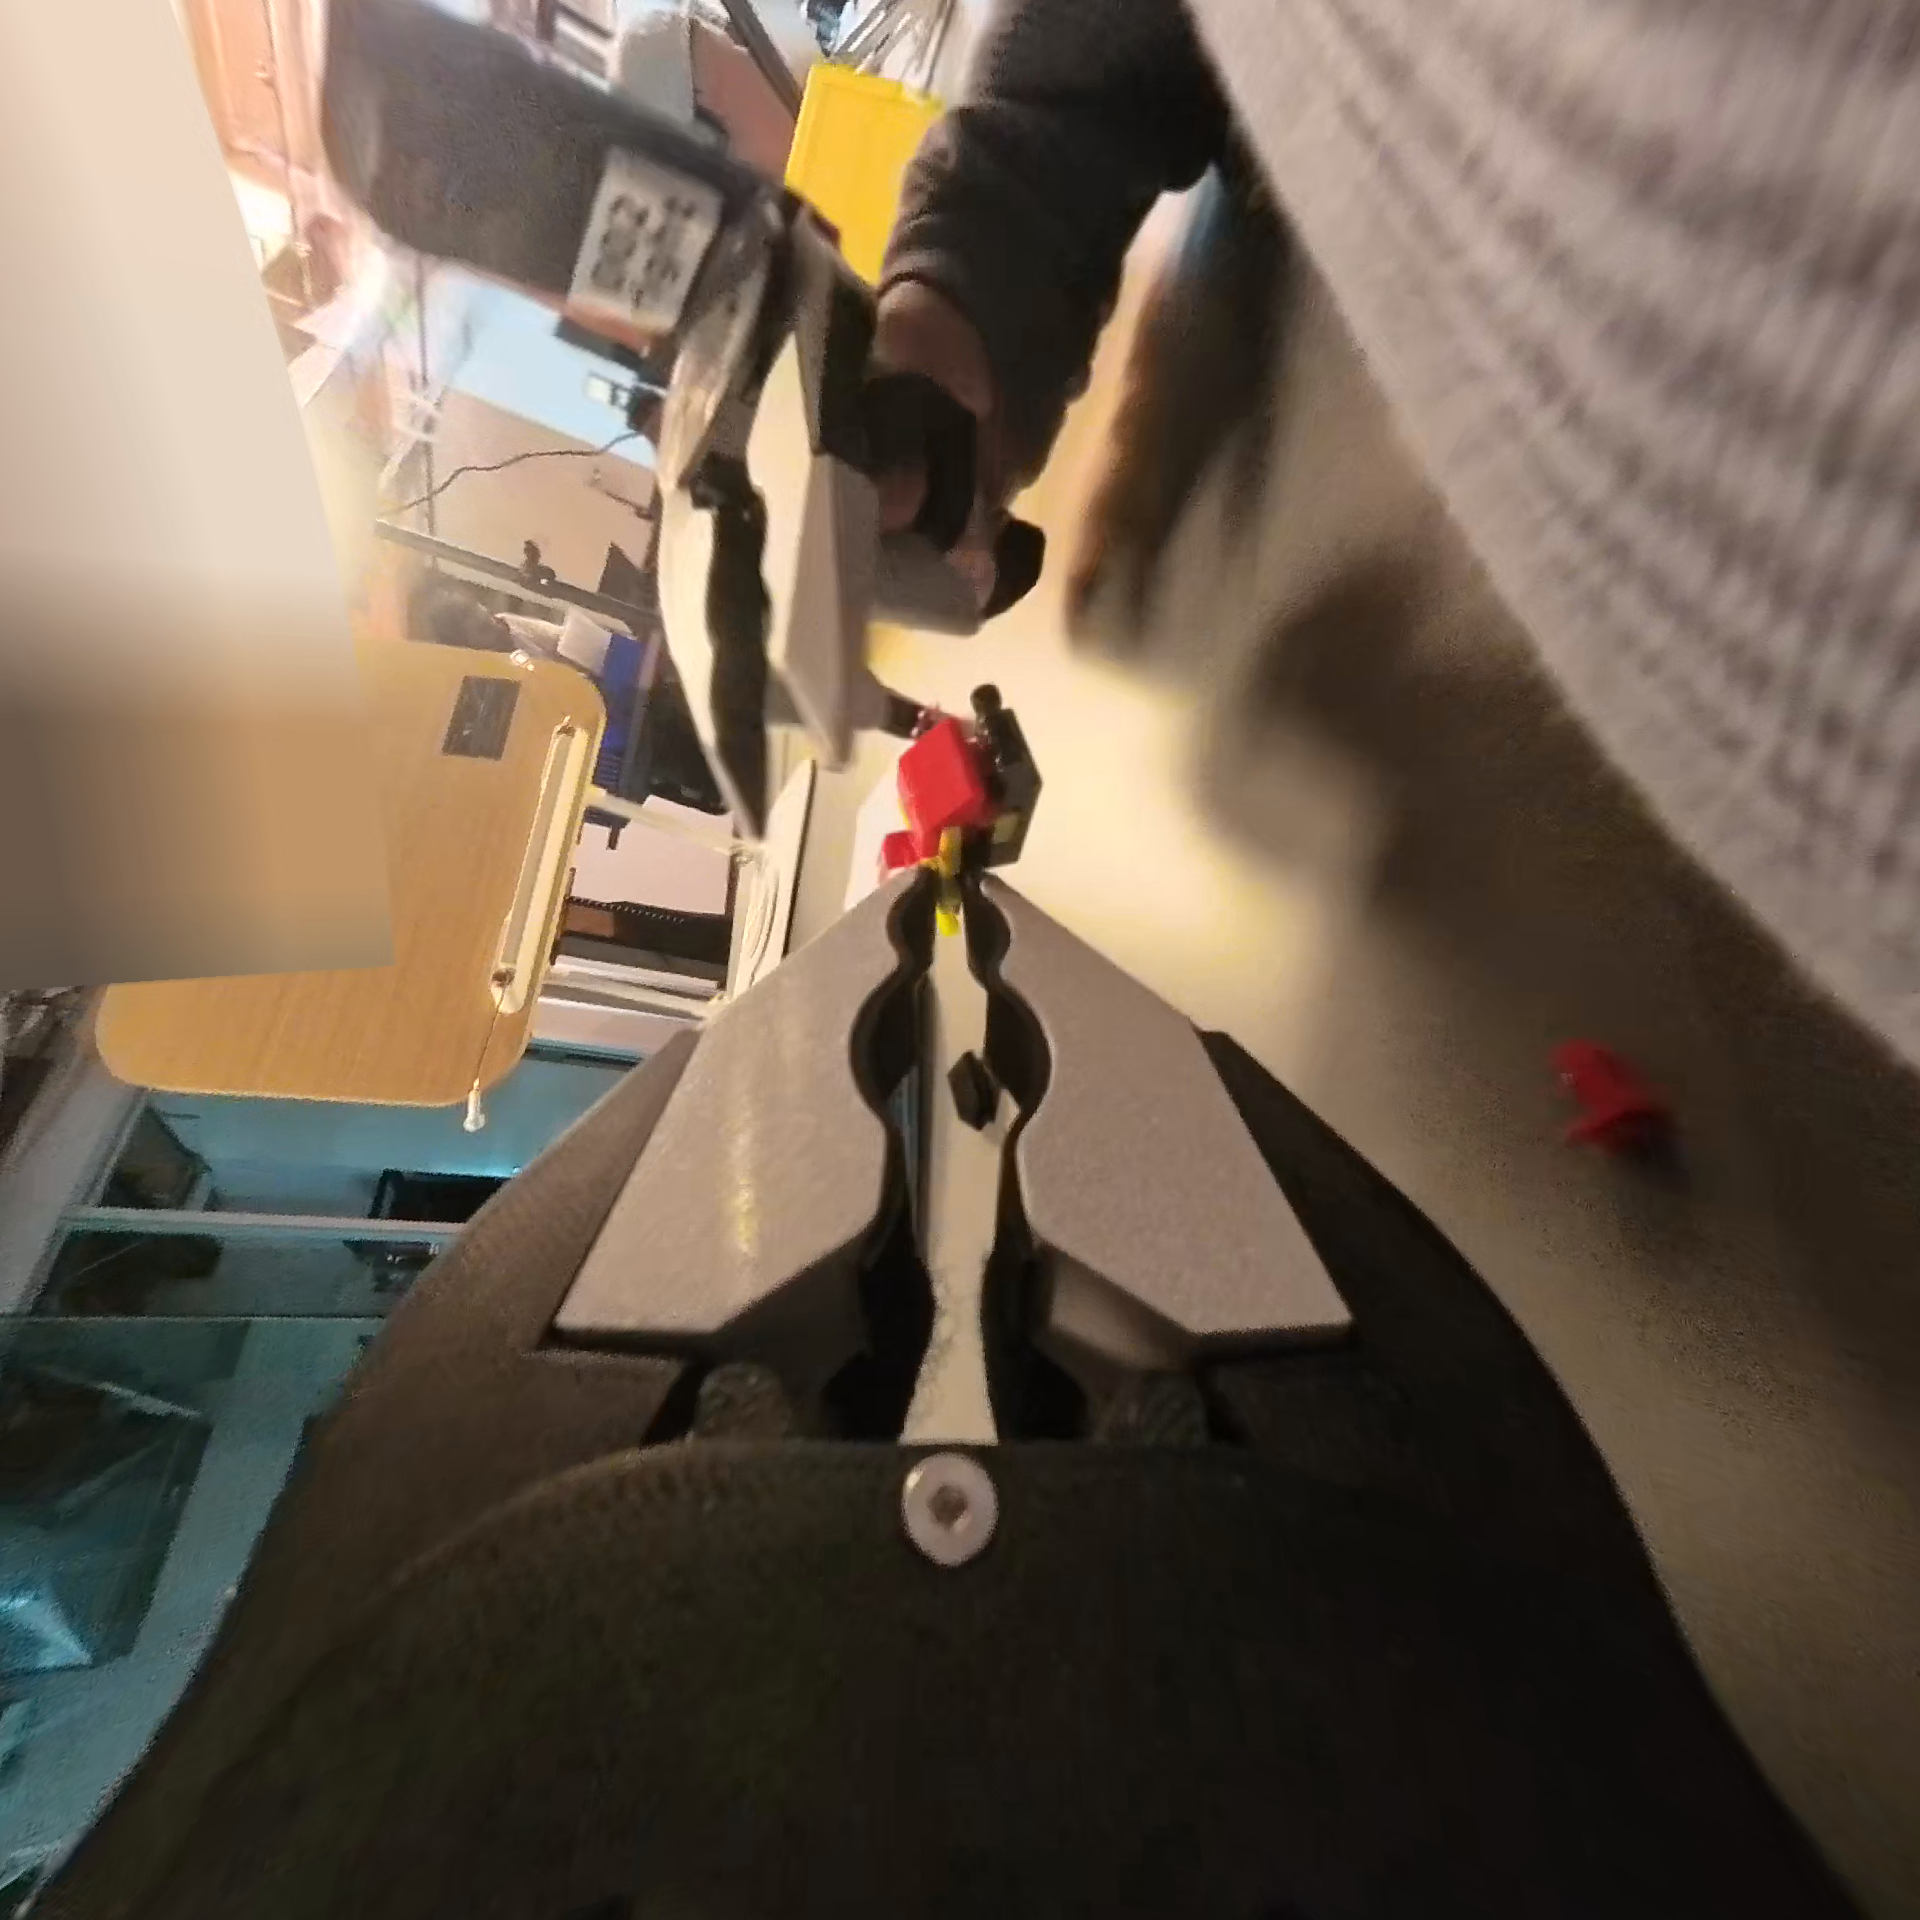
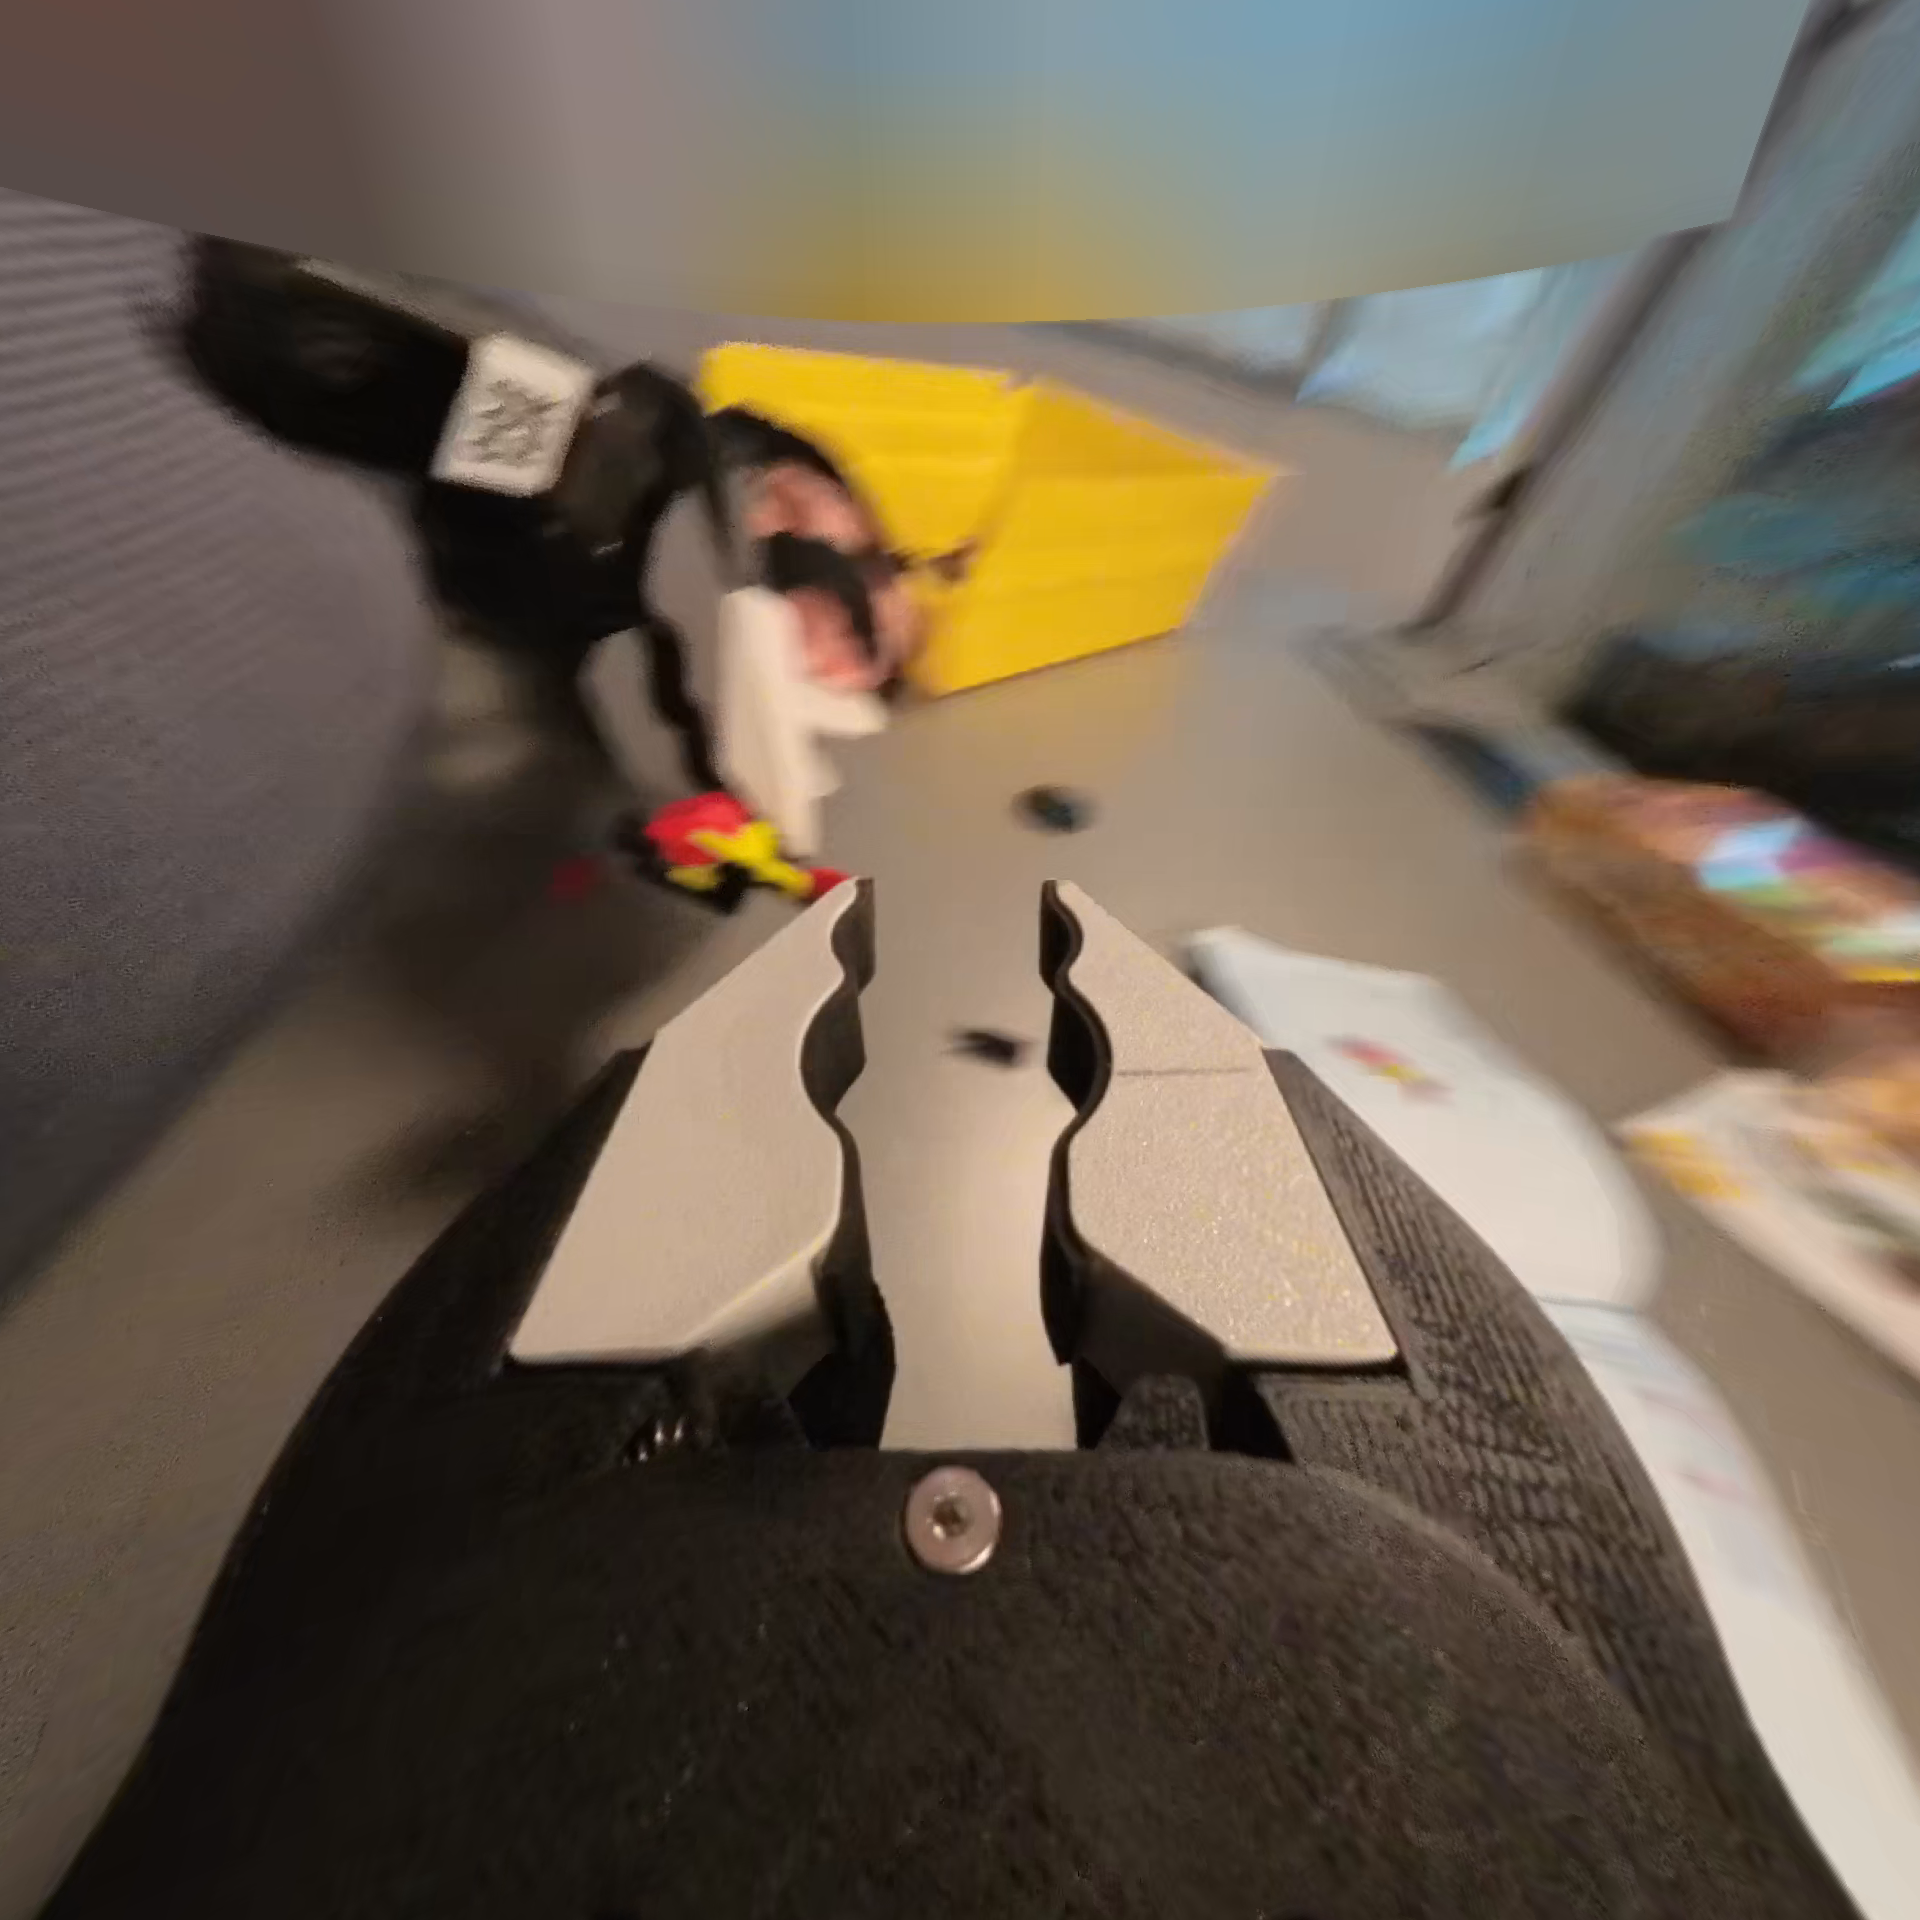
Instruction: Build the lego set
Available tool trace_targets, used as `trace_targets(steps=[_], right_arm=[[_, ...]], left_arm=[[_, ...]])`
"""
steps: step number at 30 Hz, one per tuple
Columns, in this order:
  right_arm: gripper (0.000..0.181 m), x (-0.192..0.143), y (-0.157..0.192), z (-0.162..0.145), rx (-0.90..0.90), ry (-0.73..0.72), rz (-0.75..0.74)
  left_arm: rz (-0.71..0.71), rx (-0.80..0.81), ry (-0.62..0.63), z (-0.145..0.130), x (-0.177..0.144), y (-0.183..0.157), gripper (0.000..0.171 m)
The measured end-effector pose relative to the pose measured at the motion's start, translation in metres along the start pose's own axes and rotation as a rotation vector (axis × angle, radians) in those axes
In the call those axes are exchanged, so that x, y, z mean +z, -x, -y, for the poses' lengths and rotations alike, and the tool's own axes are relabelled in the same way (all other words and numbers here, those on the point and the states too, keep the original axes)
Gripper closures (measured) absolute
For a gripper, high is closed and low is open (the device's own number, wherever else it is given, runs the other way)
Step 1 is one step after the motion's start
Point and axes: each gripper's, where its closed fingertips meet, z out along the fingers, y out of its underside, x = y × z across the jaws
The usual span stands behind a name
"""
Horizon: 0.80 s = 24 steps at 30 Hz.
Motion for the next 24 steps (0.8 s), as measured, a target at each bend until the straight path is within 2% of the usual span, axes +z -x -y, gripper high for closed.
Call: trace_targets(steps=[2,4,6,8,11,16,24], right_arm=[[0.153,-0.023,-0.043,0.012,-0.131,-0.097,-0.301],[0.159,-0.052,-0.078,0.012,-0.24,-0.108,-0.575],[0.162,-0.067,-0.097,0.002,-0.266,-0.056,-0.711],[0.162,-0.072,-0.105,-0.002,-0.213,-0.046,-0.754],[0.163,-0.083,-0.11,0.004,-0.158,-0.118,-0.788],[0.166,-0.106,-0.126,-0.001,-0.004,-0.189,-0.863],[0.169,-0.127,-0.14,-0.01,0.23,-0.313,-0.879]], left_arm=[[0.034,-0.002,0.011,-0.005,0.0,0.005,0.167],[0.044,-0.003,0.031,-0.012,0.001,0.006,0.167],[0.039,0.003,0.055,-0.022,0.003,0.003,0.167],[0.036,0.015,0.079,-0.032,0.005,0.003,0.167],[0.035,0.026,0.093,-0.039,0.006,0.002,0.167],[0.029,0.045,0.091,-0.038,0.006,-0.001,0.167],[0.025,0.05,0.087,-0.037,0.006,-0.003,0.167]])
